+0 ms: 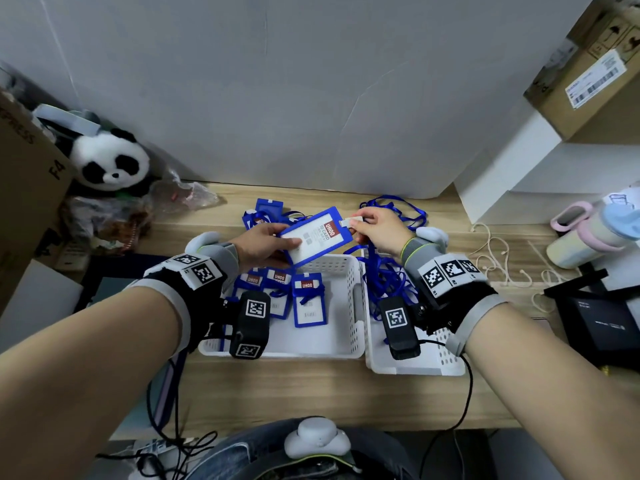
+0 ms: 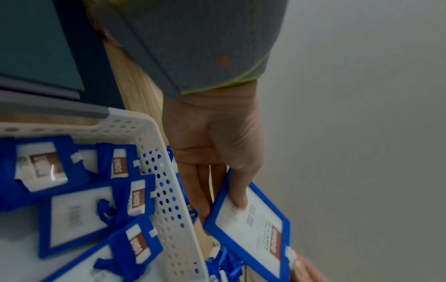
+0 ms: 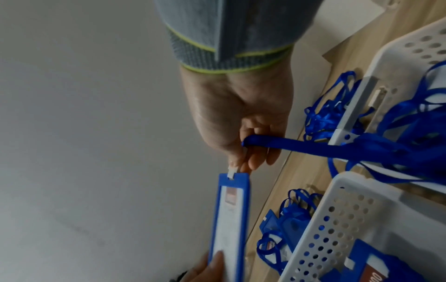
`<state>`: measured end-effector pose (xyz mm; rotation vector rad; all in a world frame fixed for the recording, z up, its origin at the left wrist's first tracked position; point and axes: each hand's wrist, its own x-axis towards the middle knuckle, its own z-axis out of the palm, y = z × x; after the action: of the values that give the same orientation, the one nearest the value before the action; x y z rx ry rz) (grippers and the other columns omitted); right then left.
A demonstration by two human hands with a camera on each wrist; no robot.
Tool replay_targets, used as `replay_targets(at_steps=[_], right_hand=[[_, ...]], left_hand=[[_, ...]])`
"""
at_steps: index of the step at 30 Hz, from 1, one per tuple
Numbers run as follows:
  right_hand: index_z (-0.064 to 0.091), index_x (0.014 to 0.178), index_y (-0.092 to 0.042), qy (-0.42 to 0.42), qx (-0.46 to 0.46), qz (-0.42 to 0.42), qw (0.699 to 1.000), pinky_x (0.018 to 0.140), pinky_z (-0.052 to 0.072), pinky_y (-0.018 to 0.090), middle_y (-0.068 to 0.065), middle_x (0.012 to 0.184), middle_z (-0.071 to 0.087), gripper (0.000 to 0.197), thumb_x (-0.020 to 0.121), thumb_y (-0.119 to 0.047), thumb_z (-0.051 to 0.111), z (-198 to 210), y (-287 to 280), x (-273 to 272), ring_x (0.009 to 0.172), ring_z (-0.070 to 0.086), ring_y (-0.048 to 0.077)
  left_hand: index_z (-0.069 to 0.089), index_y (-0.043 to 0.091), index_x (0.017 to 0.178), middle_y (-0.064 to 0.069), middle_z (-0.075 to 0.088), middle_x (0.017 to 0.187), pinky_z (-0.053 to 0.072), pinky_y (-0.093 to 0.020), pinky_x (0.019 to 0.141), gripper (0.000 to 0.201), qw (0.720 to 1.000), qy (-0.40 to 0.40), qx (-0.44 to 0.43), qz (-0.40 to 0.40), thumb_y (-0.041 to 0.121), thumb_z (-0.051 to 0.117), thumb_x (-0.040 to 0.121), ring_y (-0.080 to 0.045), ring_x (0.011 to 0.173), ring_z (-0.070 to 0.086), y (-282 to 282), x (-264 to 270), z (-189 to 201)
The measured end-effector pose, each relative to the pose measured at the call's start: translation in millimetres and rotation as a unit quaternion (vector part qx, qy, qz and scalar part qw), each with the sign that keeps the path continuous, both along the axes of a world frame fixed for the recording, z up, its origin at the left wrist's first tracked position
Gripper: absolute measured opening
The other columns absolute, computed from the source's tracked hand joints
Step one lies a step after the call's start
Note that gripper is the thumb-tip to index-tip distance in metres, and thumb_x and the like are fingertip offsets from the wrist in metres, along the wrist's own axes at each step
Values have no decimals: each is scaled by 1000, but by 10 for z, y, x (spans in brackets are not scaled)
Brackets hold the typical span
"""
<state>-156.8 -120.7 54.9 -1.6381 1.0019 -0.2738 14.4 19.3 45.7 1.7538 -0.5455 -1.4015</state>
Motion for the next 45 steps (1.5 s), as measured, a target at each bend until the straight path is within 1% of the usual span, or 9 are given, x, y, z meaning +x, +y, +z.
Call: replay_targets(at_steps=[4, 11, 16, 20, 25, 30, 35, 40, 45], right_hand=[[55, 102, -7, -50, 150, -12, 987, 50, 41, 19, 5, 72, 54, 16, 94, -21, 54, -81, -36, -115, 53, 41, 12], [60, 94, 0, 77, 133, 111, 982, 44, 37, 16, -4, 49, 44, 29, 101, -15, 36, -57, -73, -341, 45, 36, 9], [61, 91, -8, -41, 150, 137, 978, 34, 20, 14, -9, 43, 31, 31, 101, -21, 34, 344, -51, -233, 33, 22, 3], [61, 91, -10, -113, 155, 149, 970, 32, 13, 12, -9, 41, 30, 31, 101, -19, 33, 643, -34, -100, 32, 19, 1], [64, 85, -11, -69, 78, 187, 977, 35, 14, 13, -11, 40, 30, 28, 99, -19, 41, 708, 16, -15, 35, 19, 2], [63, 80, -11, -82, 53, 197, 976, 36, 15, 12, -13, 43, 24, 29, 99, -17, 42, 724, 63, 78, 37, 16, 1], [60, 75, -11, -58, 14, 114, 992, 35, 14, 11, -15, 37, 27, 31, 99, -22, 43, 632, -29, 136, 34, 18, 0], [59, 76, -11, -67, 49, 55, 995, 33, 15, 12, -13, 37, 30, 32, 100, -23, 41, 457, -97, 95, 33, 20, 1], [59, 80, -12, -120, 60, 37, 990, 44, 27, 15, -7, 55, 44, 34, 101, -14, 32, 424, -141, 221, 45, 35, 4]], left_hand=[[55, 10, 117, -9, 64, 98, 55, -21, 51, 27, 994, 43, -74, 62, 11, 57, 91, -16, 72, 66, -51, 42, 25], [47, 2, 129, -13, 58, 109, 56, -21, 50, 37, 959, 6, -127, 253, 10, 54, 94, -19, 72, 61, -250, 134, 24], [46, 4, 131, -14, 59, 116, 57, -24, 58, 39, 968, -36, -114, 222, 13, 54, 94, -27, 92, 62, -331, 42, 13], [47, 6, 130, -13, 61, 116, 58, -22, 55, 39, 975, -42, -112, 186, 16, 56, 93, -22, 84, 65, -344, -34, 17], [46, 9, 133, -15, 61, 116, 56, -21, 56, 42, 981, -77, -111, 136, 19, 55, 93, -19, 81, 64, -328, -66, 56], [43, 14, 135, -9, 59, 104, 49, -24, 59, 44, 982, -176, -26, -59, 18, 55, 94, -18, 76, 59, -222, -80, 75], [49, 21, 125, -8, 62, 112, 53, -36, 84, 36, 979, -85, 37, -184, 19, 59, 90, -23, 92, 63, -105, -114, 88], [41, 16, 137, -1, 58, 103, 56, -18, 61, 50, 983, -92, 49, -150, 18, 58, 91, -14, 80, 62, -73, -88, 80], [35, 10, 142, -16, 54, 126, 55, -33, 78, 54, 992, -119, 52, -3, 16, 56, 92, -25, 97, 60, -62, 32, -11]])
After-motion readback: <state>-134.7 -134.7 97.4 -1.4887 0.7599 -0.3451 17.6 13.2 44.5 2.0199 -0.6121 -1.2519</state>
